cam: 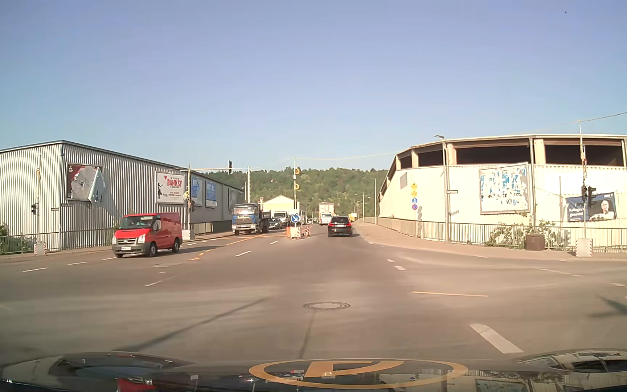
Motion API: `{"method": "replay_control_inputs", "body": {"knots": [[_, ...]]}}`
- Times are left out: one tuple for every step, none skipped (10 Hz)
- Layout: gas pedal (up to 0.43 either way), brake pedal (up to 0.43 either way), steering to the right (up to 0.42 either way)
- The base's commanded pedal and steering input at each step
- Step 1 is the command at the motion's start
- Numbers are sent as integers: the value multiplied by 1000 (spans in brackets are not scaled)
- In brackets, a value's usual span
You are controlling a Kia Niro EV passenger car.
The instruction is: Follow the waypoints while adhering to traffic rules and regulations
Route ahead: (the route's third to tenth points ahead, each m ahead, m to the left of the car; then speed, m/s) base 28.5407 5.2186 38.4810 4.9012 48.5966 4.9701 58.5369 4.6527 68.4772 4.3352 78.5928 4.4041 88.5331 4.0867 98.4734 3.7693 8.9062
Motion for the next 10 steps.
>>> {"method": "replay_control_inputs", "body": {"knots": [[339, 0, -1], [319, 0, -1], [319, 0, -1], [319, 0, -1], [311, 0, -1], [311, 0, -1], [311, 0, -1], [299, 0, -1], [299, 0, -1], [287, 0, -1]]}}
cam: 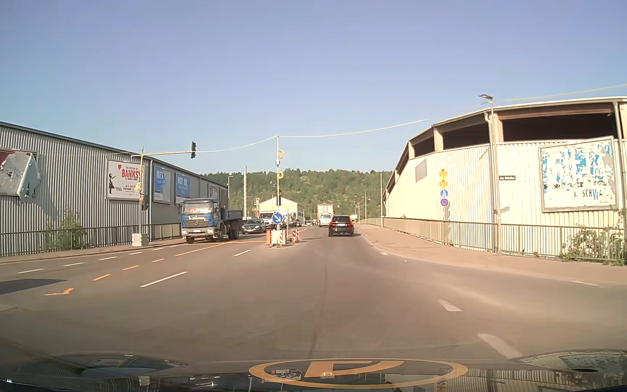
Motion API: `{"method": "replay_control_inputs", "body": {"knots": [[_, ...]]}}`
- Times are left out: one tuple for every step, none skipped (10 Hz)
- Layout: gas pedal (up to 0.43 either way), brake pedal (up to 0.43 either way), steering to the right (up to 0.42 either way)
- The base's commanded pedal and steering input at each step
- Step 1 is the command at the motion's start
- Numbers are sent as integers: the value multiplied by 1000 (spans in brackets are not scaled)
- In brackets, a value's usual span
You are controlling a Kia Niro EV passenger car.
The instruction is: Follow the waypoints while adhering to traffic rules and regulations
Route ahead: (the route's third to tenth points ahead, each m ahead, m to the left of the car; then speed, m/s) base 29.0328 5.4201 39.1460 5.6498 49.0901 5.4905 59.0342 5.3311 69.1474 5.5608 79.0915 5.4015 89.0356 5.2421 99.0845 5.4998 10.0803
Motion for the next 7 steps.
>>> {"method": "replay_control_inputs", "body": {"knots": [[287, 0, -1], [287, 0, -1], [268, 0, -1], [268, 0, -1], [280, 0, -1], [287, 0, -1], [287, 0, -1]]}}
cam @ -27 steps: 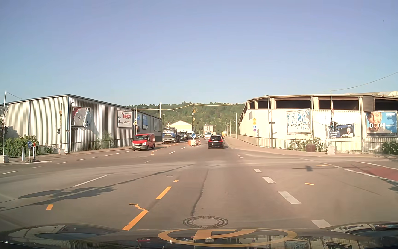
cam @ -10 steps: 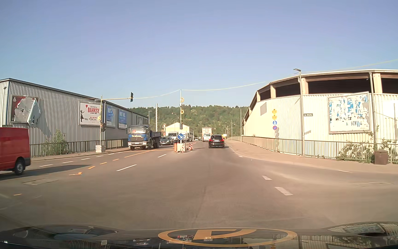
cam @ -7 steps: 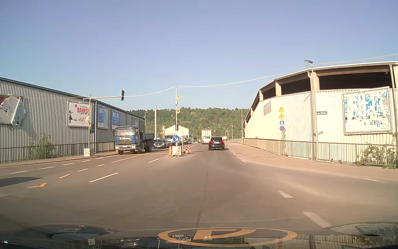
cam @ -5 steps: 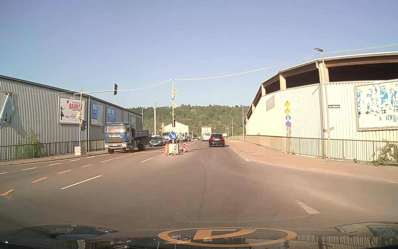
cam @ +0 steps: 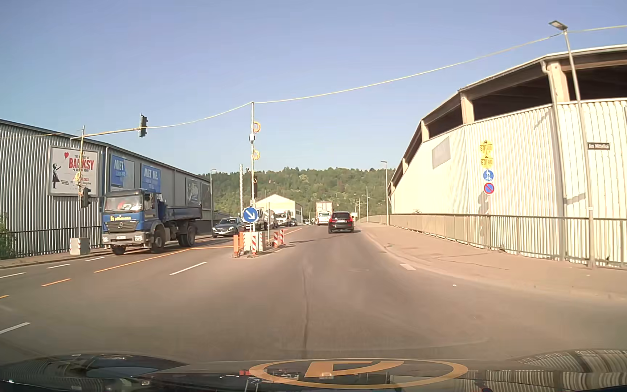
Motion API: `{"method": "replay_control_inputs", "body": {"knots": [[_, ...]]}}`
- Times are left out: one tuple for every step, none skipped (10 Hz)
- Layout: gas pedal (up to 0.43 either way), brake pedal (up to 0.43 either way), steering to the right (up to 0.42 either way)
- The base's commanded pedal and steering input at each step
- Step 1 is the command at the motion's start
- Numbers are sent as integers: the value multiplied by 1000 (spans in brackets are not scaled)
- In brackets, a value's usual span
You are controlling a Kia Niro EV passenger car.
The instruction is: Follow the waypoints while adhering to traffic rules and regulations
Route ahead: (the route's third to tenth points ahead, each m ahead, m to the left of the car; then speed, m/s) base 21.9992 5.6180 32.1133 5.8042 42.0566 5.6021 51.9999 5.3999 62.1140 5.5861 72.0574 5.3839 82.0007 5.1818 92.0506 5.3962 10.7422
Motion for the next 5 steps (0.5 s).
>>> {"method": "replay_control_inputs", "body": {"knots": [[287, 0, -1], [287, 0, -1], [287, 0, -1], [287, 0, -1], [280, 0, -1]]}}
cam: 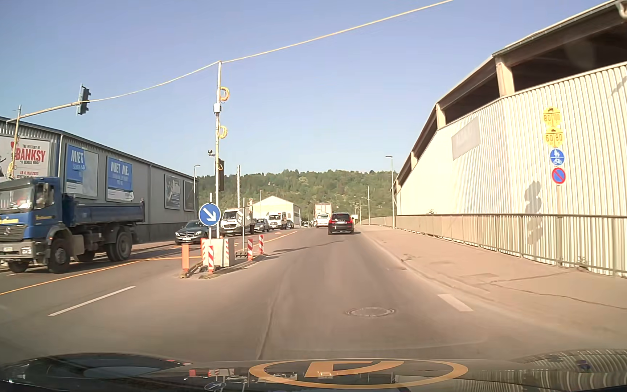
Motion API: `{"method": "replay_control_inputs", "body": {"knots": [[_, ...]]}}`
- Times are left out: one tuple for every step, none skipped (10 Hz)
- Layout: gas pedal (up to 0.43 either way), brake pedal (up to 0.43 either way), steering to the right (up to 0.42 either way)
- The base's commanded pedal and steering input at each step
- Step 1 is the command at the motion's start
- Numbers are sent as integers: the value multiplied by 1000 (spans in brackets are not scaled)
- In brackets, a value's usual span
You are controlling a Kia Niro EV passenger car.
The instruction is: Follow the waypoints while adhering to traffic rules and regulations
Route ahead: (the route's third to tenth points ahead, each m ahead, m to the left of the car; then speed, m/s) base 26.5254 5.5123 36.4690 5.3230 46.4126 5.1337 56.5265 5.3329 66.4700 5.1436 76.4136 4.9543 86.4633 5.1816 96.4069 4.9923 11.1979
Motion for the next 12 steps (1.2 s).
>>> {"method": "replay_control_inputs", "body": {"knots": [[280, 0, -1], [280, 0, -1], [280, 0, -1], [280, 0, -1], [268, 0, -1], [268, 0, -1], [268, 0, -1], [268, 0, -1], [268, 0, -1], [268, 0, -1], [268, 0, -1], [268, 0, -1]]}}
